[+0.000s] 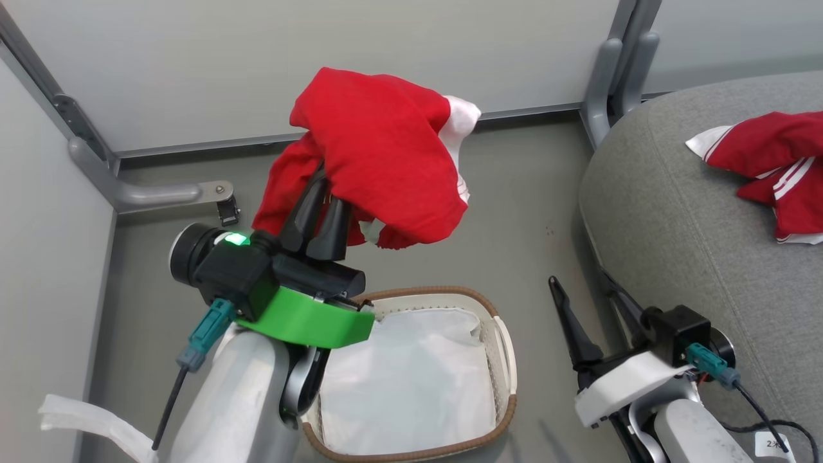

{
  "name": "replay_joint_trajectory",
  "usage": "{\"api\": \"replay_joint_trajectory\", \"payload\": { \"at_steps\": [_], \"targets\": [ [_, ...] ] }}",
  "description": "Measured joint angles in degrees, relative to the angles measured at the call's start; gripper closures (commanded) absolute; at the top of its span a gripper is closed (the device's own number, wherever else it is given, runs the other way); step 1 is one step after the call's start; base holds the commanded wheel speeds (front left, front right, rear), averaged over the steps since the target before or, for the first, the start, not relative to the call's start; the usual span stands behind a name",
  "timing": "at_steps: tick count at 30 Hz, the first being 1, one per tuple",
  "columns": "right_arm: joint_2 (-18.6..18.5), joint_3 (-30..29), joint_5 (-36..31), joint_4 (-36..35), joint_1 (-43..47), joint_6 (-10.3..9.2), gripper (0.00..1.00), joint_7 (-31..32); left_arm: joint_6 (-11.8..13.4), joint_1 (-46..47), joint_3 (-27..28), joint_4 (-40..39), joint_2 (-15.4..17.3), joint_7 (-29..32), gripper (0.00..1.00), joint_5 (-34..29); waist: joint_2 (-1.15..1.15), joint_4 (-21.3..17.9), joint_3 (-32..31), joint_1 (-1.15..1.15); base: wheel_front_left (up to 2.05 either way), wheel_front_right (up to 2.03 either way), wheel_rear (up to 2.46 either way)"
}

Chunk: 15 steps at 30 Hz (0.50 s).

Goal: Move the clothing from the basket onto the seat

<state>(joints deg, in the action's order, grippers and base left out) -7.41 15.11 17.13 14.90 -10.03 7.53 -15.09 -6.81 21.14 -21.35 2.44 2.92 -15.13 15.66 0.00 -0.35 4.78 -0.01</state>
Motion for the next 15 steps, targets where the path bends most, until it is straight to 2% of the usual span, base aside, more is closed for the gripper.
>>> {"api": "replay_joint_trajectory", "payload": {
  "at_steps": [5, 15],
  "targets": [
    [-1.37, 4.89, -0.37, -5.10, -3.44, 0.00, 0.00, 0.00, 0.76, -0.07, -1.02, -0.57, -0.04, 0.00, 1.00, 0.79, 0.00, 0.11, 0.63, 0.00, 0.00, 0.00, 0.00],
    [-7.75, 20.09, -4.26, -11.84, -15.66, 0.00, 0.00, 0.00, 1.35, -0.64, -2.74, 1.14, -0.04, 0.00, 1.00, 2.27, 0.00, 0.46, 1.61, 0.00, 0.00, 0.00, 0.00]
  ]
}}
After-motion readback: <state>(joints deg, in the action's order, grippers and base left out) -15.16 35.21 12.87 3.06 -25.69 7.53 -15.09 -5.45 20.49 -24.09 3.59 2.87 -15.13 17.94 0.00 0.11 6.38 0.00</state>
